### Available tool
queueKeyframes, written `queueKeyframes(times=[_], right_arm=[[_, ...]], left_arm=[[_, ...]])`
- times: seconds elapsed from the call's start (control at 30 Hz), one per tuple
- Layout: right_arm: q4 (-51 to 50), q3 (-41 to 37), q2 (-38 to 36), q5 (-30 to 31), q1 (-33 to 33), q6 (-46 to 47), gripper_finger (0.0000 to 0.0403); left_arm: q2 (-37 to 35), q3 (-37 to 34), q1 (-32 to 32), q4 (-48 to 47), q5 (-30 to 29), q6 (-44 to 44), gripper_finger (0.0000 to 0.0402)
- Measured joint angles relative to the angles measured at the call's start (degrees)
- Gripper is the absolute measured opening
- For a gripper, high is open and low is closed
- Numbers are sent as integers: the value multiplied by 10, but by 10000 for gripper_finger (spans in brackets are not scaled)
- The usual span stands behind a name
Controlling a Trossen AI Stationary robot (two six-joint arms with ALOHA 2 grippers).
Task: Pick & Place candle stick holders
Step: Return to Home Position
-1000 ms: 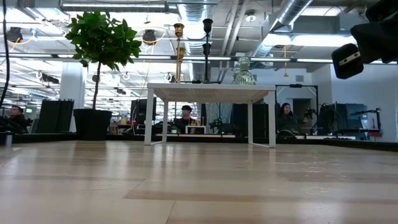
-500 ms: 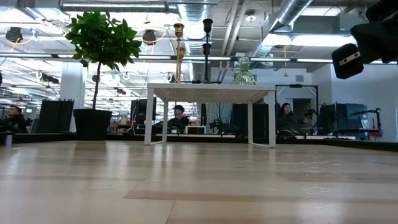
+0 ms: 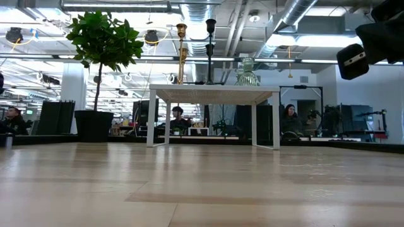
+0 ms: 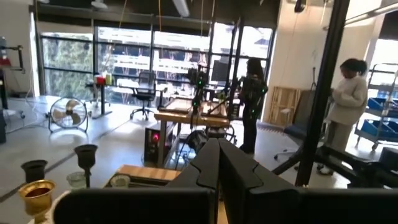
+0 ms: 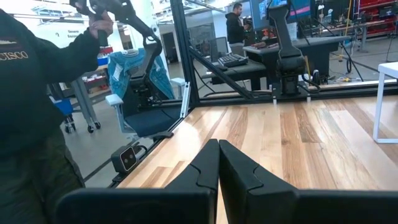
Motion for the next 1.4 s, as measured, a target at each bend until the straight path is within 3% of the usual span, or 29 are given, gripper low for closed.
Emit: queueKeyframes(times=[0.83, 1.4], right_arm=[[0, 0, 0, 0, 0, 0, 0], [0, 0, 0, 0, 0, 0, 0]], left_arm=[[-208, 0, 0, -126, -21, 0, 4], [-305, 0, 0, -203, -56, 15, 4]])
